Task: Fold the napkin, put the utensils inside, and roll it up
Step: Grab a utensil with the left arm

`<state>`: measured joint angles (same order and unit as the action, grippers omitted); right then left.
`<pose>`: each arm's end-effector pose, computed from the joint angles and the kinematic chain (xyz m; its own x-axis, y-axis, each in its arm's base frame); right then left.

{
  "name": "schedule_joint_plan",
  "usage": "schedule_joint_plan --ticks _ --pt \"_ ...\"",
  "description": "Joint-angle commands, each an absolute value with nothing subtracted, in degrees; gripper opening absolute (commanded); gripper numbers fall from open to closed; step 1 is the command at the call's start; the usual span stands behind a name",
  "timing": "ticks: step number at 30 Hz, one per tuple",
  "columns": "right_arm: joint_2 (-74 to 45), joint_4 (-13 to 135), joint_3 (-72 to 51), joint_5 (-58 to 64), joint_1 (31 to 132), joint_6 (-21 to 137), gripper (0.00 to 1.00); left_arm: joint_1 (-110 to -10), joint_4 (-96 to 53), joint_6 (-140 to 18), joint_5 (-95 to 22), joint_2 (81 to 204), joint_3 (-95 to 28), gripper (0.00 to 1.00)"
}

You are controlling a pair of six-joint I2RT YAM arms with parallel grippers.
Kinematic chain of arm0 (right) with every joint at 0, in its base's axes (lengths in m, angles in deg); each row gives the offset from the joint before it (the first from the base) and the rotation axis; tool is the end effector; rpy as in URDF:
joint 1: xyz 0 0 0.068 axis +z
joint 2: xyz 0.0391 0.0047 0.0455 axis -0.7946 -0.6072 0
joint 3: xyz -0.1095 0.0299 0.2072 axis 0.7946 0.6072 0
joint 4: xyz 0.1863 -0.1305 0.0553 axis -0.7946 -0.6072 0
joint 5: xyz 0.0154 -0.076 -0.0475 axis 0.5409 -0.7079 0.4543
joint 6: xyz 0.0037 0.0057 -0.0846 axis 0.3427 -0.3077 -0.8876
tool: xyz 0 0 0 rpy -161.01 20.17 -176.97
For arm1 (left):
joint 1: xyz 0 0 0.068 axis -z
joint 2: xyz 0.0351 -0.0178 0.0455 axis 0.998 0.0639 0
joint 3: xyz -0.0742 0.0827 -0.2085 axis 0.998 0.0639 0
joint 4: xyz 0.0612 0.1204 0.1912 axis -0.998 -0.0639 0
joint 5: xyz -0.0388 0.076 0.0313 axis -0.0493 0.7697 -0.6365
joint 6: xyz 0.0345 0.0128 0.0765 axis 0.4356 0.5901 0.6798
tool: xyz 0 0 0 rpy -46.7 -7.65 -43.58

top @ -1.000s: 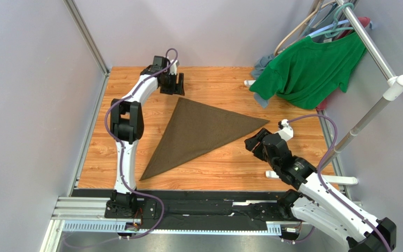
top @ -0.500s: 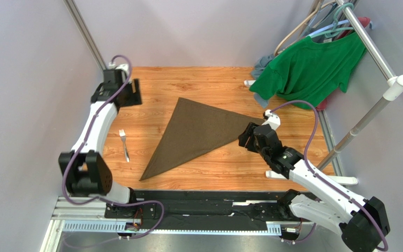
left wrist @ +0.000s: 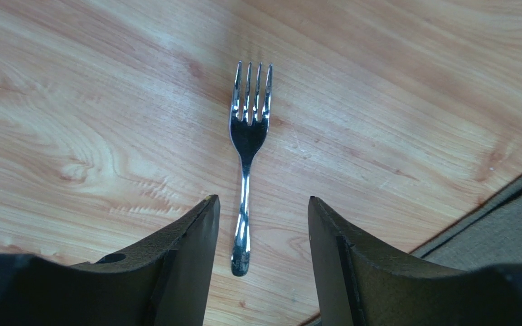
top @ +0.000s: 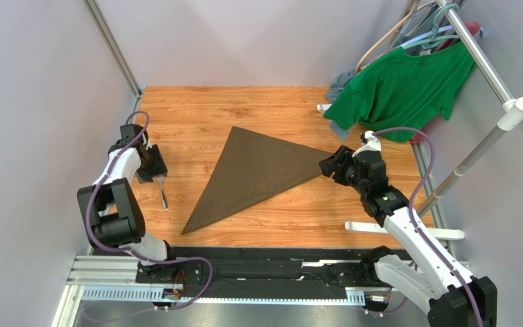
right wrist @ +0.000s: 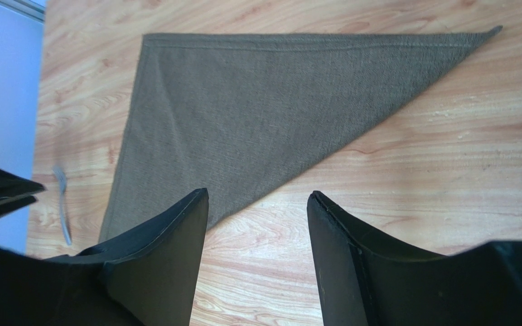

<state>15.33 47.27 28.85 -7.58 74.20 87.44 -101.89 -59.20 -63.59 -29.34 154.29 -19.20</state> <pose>0.2166 0.0819 0.2201 -0.5610 0.4152 -0.7161 0.0040 0.8664 0.4993 0.2786 0.0760 0.1515 -0.7840 -0.4663 -0.4098 -0.4606 0.8795 -0.1195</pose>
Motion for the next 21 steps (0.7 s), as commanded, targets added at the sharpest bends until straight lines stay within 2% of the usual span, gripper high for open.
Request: schedule_joint_plan --ticks 1,10,16,21 --pt "18.3 50.0 29.1 -3.1 72.4 86.1 0.6 -102.2 -58.8 -63.7 -28.8 155.9 -19.2 0.59" --pt "19.1 50.0 29.5 -2.4 72.0 86.0 0.6 -102.3 -59.4 -61.0 -26.8 160.4 -18.6 0.48" --pt "19.5 50.0 29.1 -2.3 72.0 86.1 0.6 -102.2 -59.8 -60.5 -27.2 163.5 -19.0 0.47" --pt "19.6 49.8 29.2 -1.7 72.0 86.4 0.6 -102.4 -59.8 -59.4 -26.9 164.7 -19.4 0.39"
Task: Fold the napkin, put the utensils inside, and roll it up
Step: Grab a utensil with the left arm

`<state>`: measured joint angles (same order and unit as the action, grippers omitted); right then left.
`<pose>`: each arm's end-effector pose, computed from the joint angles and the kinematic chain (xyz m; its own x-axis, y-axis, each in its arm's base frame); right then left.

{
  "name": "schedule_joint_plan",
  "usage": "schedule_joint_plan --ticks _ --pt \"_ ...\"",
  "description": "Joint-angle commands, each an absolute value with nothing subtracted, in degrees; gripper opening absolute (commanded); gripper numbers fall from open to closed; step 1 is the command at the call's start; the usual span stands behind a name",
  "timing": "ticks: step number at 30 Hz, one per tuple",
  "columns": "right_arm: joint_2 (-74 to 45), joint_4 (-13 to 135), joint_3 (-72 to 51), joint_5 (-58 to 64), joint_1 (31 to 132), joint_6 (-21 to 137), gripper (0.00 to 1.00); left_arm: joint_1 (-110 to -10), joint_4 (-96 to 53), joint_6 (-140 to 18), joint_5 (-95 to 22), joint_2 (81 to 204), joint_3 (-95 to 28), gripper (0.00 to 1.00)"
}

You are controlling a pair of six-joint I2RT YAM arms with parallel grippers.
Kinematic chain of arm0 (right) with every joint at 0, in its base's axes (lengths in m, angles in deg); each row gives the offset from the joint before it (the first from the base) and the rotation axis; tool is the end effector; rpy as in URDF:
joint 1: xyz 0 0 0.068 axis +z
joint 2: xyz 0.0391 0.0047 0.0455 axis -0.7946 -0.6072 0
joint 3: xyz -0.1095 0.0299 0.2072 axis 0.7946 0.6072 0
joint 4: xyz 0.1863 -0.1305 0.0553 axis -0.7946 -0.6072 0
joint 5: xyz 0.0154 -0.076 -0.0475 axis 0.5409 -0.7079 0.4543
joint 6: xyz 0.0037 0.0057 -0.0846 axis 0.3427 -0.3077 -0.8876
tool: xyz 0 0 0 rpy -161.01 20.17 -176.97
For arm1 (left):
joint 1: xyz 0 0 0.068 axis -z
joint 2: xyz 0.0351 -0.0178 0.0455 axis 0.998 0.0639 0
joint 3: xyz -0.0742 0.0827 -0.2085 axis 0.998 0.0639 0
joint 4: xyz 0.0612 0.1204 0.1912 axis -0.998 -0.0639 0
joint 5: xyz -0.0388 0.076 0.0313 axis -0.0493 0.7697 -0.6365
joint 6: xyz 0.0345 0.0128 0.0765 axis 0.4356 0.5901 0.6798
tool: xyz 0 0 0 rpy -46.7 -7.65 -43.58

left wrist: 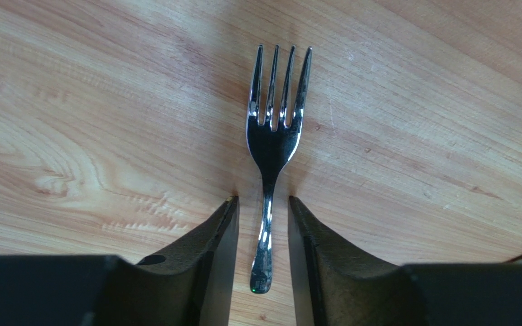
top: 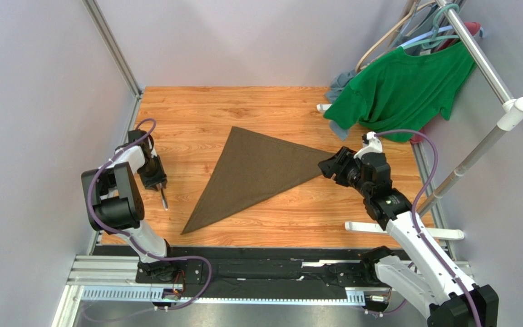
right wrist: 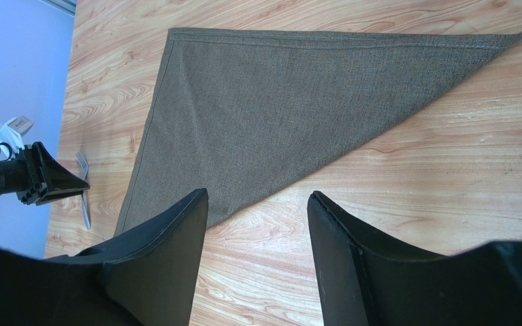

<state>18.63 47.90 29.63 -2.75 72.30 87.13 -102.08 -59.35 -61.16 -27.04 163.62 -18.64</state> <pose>0.2110 0.0785 0.2287 -0.5515 0.4276 -0.7163 -0.0540 0.8385 0.5422 0.2775 0.0798 0.1049 -0.8558 -0.4466 -0.2610 -0.4545 0.8901 -0.0328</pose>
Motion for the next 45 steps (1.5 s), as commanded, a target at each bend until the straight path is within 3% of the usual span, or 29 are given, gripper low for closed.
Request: schedule_joint_plan --ticks 1,4,9,12,17,25,27,31,38,45 --pt "19.9 49.8 29.3 -1.6 72.0 86.5 0.6 -102.4 -59.7 -59.1 -27.0 164.7 -19.5 0.36" --pt "20.0 49.4 29.1 -1.6 71.8 86.4 0.6 -102.4 -59.6 -58.3 -27.4 164.2 -18.9 0.24" --pt "20.0 49.2 28.7 -1.5 71.5 86.2 0.6 -102.4 -59.9 -57.5 -27.8 164.5 -19.2 0.22" --pt "19.9 48.9 28.5 -1.5 71.4 86.1 0.6 -102.5 -60.3 -56.4 -29.1 164.8 -19.5 0.0" --pt "20.1 48.1 28.7 -1.9 71.4 86.1 0.6 -102.5 -60.8 -55.5 -33.1 164.2 -20.7 0.0" --pt "19.5 46.1 27.5 -2.6 71.2 84.5 0.6 -101.0 -59.2 -54.5 -38.2 151.5 -19.5 0.0" --pt "19.3 45.6 27.0 -3.1 71.2 83.8 0.6 -99.1 -58.9 -53.8 -38.1 148.2 -19.3 0.0" --pt "19.0 44.2 26.3 -3.5 70.7 82.8 0.6 -85.6 -59.2 -50.2 -31.8 145.2 -22.3 0.0" --pt "18.1 42.7 25.2 -3.5 70.3 82.9 0.6 -67.0 -61.6 -40.3 -36.0 153.1 -38.1 0.0" --pt "19.0 42.7 25.8 -3.5 70.3 85.8 0.6 -55.8 -68.9 -32.2 -35.4 169.3 -48.6 0.0"
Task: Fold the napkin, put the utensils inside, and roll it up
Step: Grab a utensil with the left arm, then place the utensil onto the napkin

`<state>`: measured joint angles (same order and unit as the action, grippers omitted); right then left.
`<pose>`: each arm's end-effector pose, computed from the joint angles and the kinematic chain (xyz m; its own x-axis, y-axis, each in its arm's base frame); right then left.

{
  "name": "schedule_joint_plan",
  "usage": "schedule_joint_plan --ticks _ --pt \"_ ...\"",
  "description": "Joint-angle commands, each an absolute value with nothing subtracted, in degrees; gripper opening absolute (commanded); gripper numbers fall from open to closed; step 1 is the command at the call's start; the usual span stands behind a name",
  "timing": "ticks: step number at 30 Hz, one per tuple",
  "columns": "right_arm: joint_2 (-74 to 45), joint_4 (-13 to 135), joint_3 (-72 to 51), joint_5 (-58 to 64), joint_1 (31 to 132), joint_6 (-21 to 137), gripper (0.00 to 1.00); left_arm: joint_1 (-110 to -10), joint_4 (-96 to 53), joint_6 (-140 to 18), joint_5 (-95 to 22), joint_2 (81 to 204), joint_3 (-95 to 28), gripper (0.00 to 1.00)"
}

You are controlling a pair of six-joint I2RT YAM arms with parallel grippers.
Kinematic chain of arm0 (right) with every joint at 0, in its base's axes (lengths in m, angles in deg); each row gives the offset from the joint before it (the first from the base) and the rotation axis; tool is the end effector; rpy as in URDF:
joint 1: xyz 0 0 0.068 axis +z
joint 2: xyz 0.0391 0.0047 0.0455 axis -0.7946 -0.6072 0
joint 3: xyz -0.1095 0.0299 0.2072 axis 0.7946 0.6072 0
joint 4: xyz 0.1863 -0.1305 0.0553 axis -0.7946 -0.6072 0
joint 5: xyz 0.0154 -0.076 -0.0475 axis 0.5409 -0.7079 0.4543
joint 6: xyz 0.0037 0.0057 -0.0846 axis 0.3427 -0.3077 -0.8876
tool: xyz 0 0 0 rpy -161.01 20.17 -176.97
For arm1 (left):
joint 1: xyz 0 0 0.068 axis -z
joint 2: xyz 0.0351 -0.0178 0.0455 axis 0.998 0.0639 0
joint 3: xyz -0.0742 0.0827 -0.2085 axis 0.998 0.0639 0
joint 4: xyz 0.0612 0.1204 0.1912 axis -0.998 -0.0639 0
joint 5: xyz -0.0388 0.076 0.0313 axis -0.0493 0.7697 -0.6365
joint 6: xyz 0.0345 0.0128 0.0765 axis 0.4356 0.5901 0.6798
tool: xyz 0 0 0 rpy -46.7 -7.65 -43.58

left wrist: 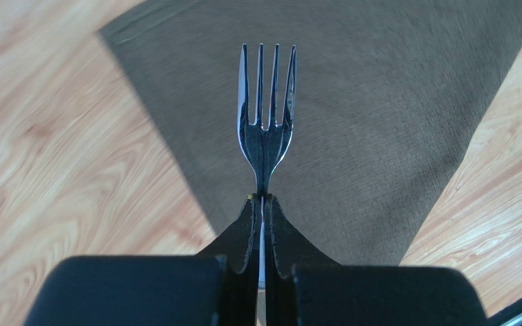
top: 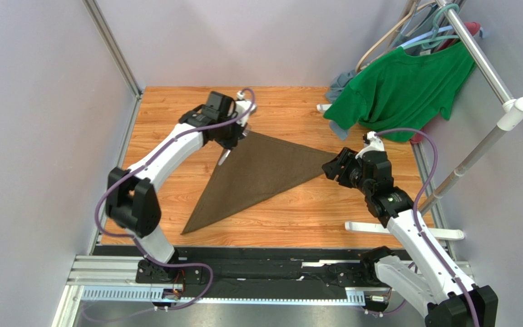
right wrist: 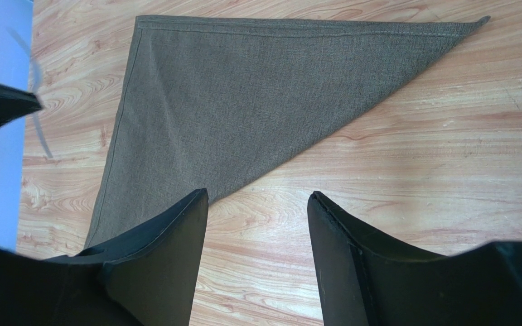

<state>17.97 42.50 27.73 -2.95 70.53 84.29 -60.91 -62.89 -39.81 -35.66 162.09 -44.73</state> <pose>0.2101 0.0706 0.2257 -0.5847 0.3866 -0.7132 -0.0179 0.8728 0.4878 0.3172 -0.1615 0.2396 -0.6021 0.4759 -0.6411 0.6133 0.7898 0.0103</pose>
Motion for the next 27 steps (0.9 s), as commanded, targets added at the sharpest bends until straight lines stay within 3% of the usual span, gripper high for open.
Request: schedule_joint_plan --ticks 1,14,27 --pt "19.2 42.6 25.9 -3.3 70.2 86.0 0.6 -54.8 -69.0 -31.7 -34.4 170.5 -49.2 0.0" --pt "21.3 41.2 27.6 -2.8 70.3 88.1 0.6 -45.8 -70.5 -23.6 -37.3 178.7 -51.4 0.0" --pt "21.7 40.2 27.5 -2.7 70.3 88.3 0.6 -44.2 -74.5 -21.7 -40.9 185.1 -56.8 0.0"
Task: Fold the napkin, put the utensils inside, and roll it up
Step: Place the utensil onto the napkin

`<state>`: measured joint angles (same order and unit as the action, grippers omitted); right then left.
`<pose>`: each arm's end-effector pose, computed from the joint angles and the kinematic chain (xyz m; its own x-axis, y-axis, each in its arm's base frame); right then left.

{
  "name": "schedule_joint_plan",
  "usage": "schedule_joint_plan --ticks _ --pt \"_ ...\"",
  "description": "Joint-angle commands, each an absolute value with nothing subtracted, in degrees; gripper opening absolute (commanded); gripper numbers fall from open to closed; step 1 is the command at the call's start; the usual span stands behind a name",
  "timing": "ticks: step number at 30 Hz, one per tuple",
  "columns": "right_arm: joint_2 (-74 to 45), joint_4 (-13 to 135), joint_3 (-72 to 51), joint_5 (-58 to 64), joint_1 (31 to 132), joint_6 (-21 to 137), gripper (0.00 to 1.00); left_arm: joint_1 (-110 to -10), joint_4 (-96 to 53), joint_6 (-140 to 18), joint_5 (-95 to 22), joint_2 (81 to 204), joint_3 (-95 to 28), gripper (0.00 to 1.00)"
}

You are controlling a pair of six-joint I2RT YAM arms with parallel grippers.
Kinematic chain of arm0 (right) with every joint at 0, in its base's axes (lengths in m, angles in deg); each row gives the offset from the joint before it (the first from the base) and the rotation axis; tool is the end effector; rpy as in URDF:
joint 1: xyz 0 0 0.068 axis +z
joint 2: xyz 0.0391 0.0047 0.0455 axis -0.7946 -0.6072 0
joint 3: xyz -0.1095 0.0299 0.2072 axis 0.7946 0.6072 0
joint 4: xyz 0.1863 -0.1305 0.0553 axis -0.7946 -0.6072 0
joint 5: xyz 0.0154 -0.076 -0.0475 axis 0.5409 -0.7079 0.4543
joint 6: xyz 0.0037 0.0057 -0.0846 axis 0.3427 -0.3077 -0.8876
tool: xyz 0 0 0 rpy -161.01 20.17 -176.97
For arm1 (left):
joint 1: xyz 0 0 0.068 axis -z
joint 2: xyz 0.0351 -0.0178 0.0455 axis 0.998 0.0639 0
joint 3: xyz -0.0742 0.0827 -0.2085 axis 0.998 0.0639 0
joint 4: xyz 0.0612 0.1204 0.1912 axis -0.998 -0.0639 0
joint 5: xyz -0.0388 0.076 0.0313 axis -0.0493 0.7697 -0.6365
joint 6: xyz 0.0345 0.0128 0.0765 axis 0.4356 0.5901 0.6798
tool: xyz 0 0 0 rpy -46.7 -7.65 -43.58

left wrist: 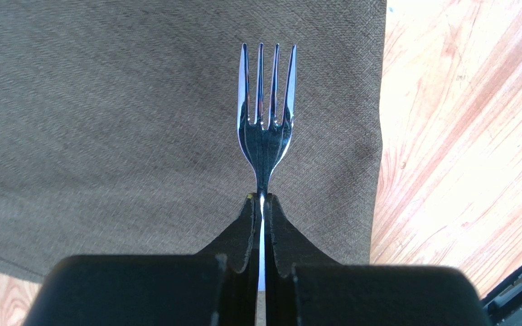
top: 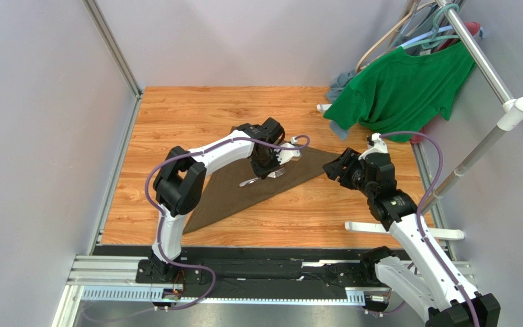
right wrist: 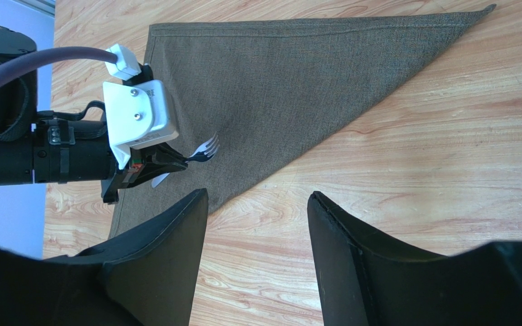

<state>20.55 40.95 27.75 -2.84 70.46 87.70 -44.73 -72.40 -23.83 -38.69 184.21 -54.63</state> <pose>0.2033 0.0683 0.2311 -0.5736 0.4419 -0.6897 0.0077 0.8449 0.5349 0.2812 -0.2679 0.1423 -0.3377 0.8749 -0.3473 0.9358 0.3516 -0.0243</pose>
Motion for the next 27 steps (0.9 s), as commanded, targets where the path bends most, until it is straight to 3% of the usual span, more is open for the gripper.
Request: schedule_joint_plan --ticks 1,27 --pt "21.9 40.2 27.6 -2.7 70.3 88.3 0.6 -44.1 -74.6 -21.6 -41.1 185.1 -56.8 0.0" --pt "22.8 39.8 28.5 -3.1 70.3 89.2 0.6 -42.8 -78.9 -27.6 -45.1 192.7 -62.4 0.0"
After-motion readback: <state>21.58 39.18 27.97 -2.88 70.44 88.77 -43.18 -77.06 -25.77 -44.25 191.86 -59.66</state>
